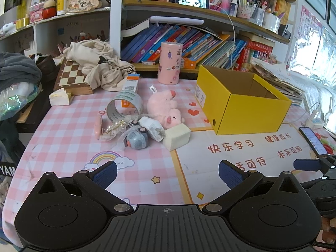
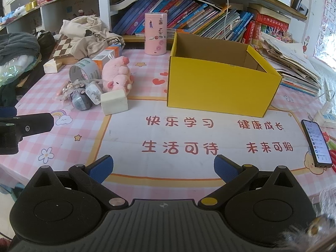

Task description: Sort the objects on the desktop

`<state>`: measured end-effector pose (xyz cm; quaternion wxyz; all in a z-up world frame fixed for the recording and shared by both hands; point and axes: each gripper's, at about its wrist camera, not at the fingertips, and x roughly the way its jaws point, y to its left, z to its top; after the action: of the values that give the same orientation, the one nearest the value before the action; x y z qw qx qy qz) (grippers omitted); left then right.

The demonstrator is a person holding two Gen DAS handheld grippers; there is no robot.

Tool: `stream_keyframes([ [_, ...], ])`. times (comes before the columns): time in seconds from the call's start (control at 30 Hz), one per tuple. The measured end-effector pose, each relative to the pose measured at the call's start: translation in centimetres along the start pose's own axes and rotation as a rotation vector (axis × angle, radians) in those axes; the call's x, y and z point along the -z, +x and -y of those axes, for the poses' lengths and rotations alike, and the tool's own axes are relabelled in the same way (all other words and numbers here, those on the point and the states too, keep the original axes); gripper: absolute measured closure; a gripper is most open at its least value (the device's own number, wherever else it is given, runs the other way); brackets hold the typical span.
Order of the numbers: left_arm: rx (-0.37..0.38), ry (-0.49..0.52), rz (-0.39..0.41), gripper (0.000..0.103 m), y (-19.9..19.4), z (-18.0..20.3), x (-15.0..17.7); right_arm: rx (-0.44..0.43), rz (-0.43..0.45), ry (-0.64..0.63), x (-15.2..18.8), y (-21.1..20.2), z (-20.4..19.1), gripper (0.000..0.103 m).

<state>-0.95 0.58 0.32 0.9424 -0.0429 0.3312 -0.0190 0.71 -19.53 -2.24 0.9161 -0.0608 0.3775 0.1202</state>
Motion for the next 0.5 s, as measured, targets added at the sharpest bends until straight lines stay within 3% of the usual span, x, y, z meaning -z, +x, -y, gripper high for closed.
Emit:
stream_keyframes([
  [0.5,0.02,-0.015,-0.01,0.0,0.19,-0.34,0.05,-0.013,-0.028,0.0,0.04,0.43,-0.17,0.0],
])
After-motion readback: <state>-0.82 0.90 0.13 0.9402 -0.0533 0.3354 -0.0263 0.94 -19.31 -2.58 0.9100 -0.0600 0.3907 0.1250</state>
